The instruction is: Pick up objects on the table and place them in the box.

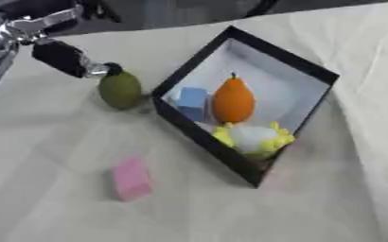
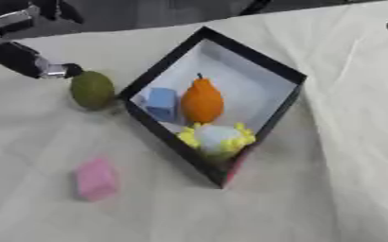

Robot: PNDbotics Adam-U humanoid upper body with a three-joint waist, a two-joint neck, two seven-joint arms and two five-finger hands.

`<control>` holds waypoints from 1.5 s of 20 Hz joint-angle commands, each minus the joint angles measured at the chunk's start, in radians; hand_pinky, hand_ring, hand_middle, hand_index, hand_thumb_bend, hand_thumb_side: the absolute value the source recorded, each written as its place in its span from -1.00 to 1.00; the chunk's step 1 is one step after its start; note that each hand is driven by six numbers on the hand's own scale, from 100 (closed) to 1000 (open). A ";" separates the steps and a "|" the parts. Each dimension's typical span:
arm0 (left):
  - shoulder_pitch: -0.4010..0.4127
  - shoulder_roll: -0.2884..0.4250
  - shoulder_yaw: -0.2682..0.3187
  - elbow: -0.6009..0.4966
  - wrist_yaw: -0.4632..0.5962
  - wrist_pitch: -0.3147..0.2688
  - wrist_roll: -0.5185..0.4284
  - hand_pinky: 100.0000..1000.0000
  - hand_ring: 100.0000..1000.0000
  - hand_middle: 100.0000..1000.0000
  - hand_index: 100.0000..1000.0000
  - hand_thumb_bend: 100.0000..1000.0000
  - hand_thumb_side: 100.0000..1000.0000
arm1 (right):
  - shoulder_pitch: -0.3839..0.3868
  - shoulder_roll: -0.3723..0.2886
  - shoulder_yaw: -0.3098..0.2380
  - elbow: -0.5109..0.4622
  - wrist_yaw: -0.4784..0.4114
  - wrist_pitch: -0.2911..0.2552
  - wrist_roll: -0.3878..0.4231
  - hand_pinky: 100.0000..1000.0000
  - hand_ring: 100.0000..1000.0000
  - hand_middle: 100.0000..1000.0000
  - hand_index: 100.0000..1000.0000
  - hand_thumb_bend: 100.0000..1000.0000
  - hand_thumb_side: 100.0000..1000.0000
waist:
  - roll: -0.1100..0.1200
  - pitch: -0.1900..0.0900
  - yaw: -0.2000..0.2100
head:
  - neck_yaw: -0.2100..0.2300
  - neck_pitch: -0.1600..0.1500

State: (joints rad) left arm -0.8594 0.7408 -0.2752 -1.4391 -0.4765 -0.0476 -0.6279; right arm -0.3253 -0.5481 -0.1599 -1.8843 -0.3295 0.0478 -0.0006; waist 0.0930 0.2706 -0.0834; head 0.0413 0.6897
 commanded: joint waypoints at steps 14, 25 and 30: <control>-0.058 -0.021 0.065 0.266 -0.174 -0.141 -0.020 0.71 0.77 0.63 0.75 0.35 -0.25 | -0.019 -0.026 -0.008 -0.015 0.008 -0.002 0.003 0.80 0.43 0.62 0.82 -1.00 -0.06 | -0.020 -0.009 -0.027 | 0.017 -0.047; -0.084 -0.071 0.077 0.366 -0.192 -0.174 0.025 0.71 0.77 0.62 0.74 0.34 -0.22 | -0.037 -0.019 -0.002 -0.017 0.006 -0.001 0.011 0.80 0.43 0.62 0.82 -1.00 -0.06 | -0.019 0.014 -0.047 | 0.041 -0.052; -0.097 -0.090 0.075 0.391 -0.202 -0.185 0.022 0.70 0.77 0.62 0.74 0.31 -0.20 | -0.043 -0.016 -0.002 -0.017 0.006 0.000 0.013 0.80 0.43 0.62 0.82 -1.00 -0.06 | -0.020 0.022 -0.051 | 0.047 -0.056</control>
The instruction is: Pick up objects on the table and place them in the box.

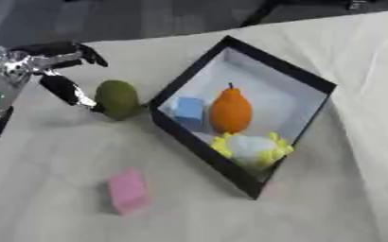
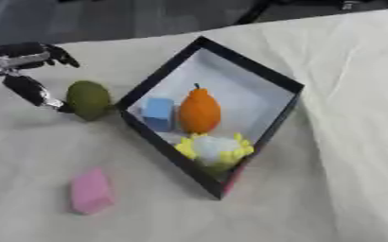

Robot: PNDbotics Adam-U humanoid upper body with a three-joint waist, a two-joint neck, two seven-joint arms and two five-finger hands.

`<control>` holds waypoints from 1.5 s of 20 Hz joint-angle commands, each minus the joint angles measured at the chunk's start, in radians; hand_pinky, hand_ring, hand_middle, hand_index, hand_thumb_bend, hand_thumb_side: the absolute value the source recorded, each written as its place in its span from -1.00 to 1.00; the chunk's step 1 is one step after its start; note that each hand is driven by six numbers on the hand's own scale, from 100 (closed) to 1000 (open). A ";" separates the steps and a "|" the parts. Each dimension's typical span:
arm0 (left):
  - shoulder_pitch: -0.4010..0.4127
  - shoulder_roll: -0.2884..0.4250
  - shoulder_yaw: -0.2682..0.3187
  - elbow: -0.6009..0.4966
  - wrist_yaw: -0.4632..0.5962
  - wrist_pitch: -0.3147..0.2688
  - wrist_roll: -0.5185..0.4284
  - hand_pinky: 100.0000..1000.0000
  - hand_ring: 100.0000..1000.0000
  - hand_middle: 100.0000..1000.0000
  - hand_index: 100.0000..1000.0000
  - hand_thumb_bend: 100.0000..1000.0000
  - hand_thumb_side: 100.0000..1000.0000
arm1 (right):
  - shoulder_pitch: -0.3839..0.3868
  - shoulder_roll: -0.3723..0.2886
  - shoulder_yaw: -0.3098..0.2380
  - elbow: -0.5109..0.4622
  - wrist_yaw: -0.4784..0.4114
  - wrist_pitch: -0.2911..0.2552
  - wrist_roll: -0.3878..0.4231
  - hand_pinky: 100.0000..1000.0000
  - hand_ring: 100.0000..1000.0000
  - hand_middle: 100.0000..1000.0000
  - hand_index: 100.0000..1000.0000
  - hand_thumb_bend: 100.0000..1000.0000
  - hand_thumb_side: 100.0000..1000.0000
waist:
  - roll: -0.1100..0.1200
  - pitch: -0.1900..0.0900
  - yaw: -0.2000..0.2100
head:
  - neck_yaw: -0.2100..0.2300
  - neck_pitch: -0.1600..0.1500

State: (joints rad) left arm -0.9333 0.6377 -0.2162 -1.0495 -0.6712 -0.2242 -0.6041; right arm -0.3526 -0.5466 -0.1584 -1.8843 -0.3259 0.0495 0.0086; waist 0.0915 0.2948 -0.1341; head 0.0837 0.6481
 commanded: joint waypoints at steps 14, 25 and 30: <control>-0.039 -0.034 0.018 0.076 -0.164 -0.019 0.050 0.59 0.57 0.43 0.55 -0.33 -0.66 | -0.026 -0.009 -0.001 -0.017 0.000 0.002 0.003 0.80 0.43 0.62 0.82 -1.00 -0.06 | -0.018 0.015 -0.012 | 0.014 -0.024; -0.032 0.005 -0.007 -0.138 0.001 0.042 0.117 0.43 0.31 0.12 0.18 -1.00 -1.00 | -0.004 -0.012 -0.002 -0.010 0.001 0.004 0.001 0.80 0.43 0.62 0.82 -1.00 -0.06 | -0.024 -0.010 0.018 | -0.004 0.012; -0.038 0.040 -0.024 -0.313 0.058 0.089 0.114 0.41 0.27 0.08 0.12 -1.00 -1.00 | 0.006 -0.019 -0.002 -0.008 -0.002 0.003 -0.001 0.80 0.43 0.62 0.82 -1.00 -0.06 | -0.026 -0.032 0.041 | -0.018 0.033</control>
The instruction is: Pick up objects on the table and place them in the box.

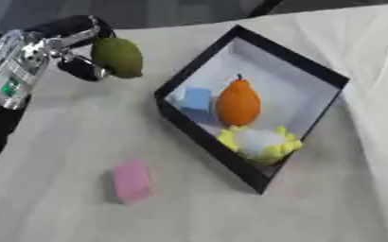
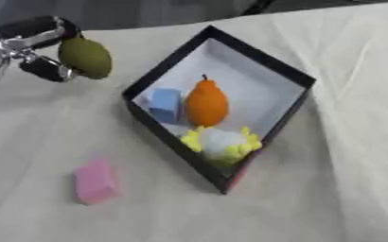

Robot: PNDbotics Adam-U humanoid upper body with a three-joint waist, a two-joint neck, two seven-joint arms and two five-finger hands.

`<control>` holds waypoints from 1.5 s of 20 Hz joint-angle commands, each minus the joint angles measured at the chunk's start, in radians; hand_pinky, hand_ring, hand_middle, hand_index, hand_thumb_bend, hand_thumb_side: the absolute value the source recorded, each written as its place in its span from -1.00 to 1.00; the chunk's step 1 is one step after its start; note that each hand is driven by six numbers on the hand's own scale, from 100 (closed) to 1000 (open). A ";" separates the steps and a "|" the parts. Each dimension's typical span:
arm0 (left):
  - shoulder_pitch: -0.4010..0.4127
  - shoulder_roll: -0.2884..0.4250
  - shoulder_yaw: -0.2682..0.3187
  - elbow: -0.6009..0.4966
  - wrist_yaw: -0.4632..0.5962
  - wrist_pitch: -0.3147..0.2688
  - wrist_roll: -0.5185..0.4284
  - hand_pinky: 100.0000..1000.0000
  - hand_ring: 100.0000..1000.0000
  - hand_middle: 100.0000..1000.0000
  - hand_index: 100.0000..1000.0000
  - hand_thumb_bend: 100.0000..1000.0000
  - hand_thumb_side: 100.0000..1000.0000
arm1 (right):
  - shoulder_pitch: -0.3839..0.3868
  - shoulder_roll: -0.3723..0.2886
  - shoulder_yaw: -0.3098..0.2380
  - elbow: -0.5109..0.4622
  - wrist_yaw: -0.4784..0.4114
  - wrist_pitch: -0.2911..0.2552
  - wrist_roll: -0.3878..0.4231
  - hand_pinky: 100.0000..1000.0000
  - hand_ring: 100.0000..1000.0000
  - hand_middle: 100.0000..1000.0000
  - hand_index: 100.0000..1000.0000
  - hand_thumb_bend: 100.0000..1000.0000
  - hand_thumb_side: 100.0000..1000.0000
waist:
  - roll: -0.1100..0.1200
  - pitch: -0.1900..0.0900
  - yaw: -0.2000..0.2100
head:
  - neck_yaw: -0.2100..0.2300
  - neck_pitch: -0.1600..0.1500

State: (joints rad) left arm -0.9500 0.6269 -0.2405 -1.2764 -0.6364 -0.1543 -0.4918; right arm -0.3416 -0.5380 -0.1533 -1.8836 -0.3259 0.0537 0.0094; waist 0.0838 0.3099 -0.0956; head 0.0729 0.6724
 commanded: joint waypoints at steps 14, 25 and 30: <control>-0.144 -0.151 -0.102 -0.284 -0.032 0.001 -0.083 0.40 0.24 0.06 0.11 -0.96 -1.00 | -0.024 -0.034 0.003 -0.014 -0.022 -0.001 -0.004 0.80 0.43 0.62 0.82 -1.00 -0.06 | -0.022 -0.081 0.019 | 0.007 0.027; -0.169 -0.310 -0.115 0.012 -0.301 -0.068 -0.047 0.39 0.25 0.07 0.12 -0.89 -1.00 | -0.059 -0.035 0.020 -0.012 -0.031 -0.004 0.010 0.80 0.43 0.61 0.82 -1.00 -0.06 | -0.032 -0.058 -0.042 | 0.048 -0.016; -0.166 -0.341 -0.119 0.097 -0.368 -0.103 -0.019 0.40 0.26 0.09 0.13 -0.85 -1.00 | -0.061 -0.029 0.020 -0.011 -0.028 0.000 0.013 0.80 0.43 0.62 0.82 -1.00 -0.06 | -0.025 -0.050 -0.046 | 0.051 -0.018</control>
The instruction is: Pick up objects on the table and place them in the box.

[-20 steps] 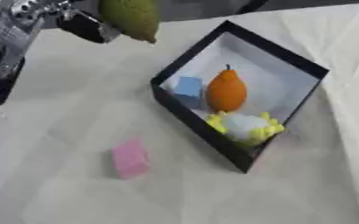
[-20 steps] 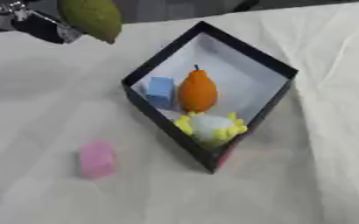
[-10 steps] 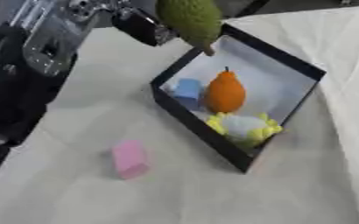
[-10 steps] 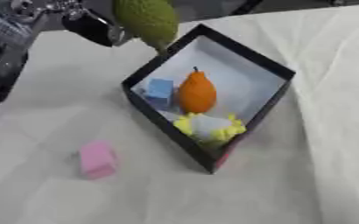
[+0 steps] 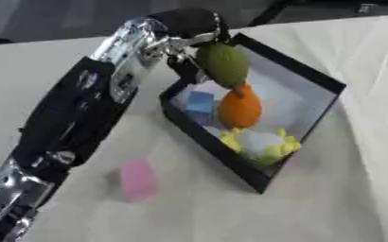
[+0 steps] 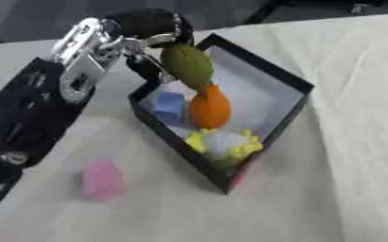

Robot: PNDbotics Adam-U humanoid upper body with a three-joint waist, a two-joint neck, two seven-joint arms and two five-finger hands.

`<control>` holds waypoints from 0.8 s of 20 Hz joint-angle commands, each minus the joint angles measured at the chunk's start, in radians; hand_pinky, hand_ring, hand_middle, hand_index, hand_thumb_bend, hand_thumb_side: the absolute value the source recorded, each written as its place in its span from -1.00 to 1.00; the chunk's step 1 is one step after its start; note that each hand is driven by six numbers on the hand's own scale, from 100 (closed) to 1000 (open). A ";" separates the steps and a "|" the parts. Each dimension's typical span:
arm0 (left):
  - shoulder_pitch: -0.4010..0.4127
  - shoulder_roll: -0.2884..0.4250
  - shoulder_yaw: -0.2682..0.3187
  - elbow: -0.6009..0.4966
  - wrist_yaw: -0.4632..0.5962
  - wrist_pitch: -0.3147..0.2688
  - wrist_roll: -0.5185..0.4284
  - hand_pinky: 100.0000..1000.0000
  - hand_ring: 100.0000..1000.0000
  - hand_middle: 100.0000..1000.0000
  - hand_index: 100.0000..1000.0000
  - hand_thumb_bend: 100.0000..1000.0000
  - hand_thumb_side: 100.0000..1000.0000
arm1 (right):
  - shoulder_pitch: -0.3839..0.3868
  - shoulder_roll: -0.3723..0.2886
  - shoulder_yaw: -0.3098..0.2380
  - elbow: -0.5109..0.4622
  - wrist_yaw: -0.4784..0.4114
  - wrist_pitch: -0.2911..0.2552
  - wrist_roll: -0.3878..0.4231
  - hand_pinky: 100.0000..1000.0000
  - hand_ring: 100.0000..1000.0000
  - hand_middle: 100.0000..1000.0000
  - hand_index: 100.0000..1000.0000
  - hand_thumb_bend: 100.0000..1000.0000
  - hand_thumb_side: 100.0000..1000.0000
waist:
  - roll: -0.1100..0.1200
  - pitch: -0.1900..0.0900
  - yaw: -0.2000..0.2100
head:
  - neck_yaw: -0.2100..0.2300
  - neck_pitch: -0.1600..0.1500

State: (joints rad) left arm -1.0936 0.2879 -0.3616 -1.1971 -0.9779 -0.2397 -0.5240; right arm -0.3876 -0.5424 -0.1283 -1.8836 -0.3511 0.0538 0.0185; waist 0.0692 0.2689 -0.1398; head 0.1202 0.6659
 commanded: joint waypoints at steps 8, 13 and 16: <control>-0.020 -0.004 -0.009 -0.011 -0.001 -0.059 0.003 0.70 0.74 0.64 0.78 0.42 -0.10 | -0.013 -0.023 -0.006 -0.012 0.001 0.004 0.005 0.80 0.43 0.61 0.82 -1.00 -0.06 | -0.003 -0.004 0.002 | 0.001 -0.009; -0.023 0.010 -0.007 -0.049 0.025 -0.060 -0.032 0.72 0.76 0.64 0.79 0.67 -0.03 | -0.012 -0.026 -0.008 -0.013 -0.001 0.003 0.000 0.80 0.43 0.61 0.82 -1.00 -0.06 | -0.002 -0.010 0.006 | -0.002 -0.003; -0.017 0.017 -0.007 -0.067 0.057 -0.060 -0.056 0.72 0.76 0.63 0.78 0.56 -0.04 | -0.009 -0.028 -0.010 -0.014 -0.003 0.002 -0.004 0.80 0.42 0.61 0.81 -1.00 -0.06 | -0.003 -0.016 0.010 | -0.005 0.001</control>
State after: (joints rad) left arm -1.0924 0.2763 -0.3738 -1.2392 -0.9366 -0.2991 -0.5702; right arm -0.3869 -0.5424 -0.1286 -1.8836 -0.3511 0.0567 0.0191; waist 0.0696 0.2691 -0.1297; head 0.1181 0.6670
